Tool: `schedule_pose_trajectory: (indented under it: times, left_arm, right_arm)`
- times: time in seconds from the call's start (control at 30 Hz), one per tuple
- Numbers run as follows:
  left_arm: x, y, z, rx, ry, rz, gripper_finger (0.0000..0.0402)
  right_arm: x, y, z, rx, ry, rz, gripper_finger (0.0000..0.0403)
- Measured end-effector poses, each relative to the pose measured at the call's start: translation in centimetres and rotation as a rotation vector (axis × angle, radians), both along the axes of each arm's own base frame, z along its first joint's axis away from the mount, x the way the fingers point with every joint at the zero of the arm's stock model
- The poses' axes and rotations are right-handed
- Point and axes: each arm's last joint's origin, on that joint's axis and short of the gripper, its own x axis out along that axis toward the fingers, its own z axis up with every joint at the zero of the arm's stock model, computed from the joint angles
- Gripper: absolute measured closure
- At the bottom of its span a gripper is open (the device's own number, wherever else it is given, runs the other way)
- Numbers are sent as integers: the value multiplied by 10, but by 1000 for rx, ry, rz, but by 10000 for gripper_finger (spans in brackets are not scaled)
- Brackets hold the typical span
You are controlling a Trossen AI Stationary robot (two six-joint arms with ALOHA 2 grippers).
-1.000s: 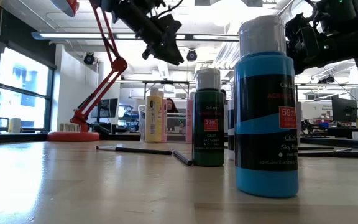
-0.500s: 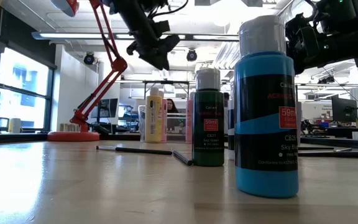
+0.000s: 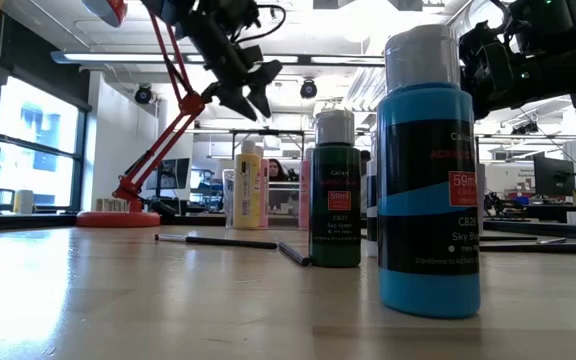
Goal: Pick & Place Paint Supplies
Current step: Adjust the large paint bottles in the transparent bin
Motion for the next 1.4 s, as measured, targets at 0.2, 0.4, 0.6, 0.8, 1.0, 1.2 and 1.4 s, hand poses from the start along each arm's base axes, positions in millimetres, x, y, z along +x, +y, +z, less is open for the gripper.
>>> schedule_pose_trajectory:
  times: [0.2,0.4,0.6,0.8,1.0,1.2,1.4]
  left_arm:
    - [1,1,6,-9,-26,-51,185]
    - [7,3,28,7,-6,-63,195]
    - [19,9,39,-28,117,-83,206]
    - [33,21,33,-74,281,-120,207]
    - [28,36,25,-145,323,-79,207]
    - [17,46,21,-245,299,-61,207]
    - [17,47,22,-244,297,-72,207]
  right_arm:
    - [0,0,0,-1,0,0,401]
    - [0,0,0,-1,0,0,401]
    - [0,0,0,-1,0,0,401]
    - [0,0,0,-1,0,0,401]
    - [0,0,0,1,0,0,401]
    - [0,0,0,0,0,0,401]
    - [0,0,0,-1,1,0,401]
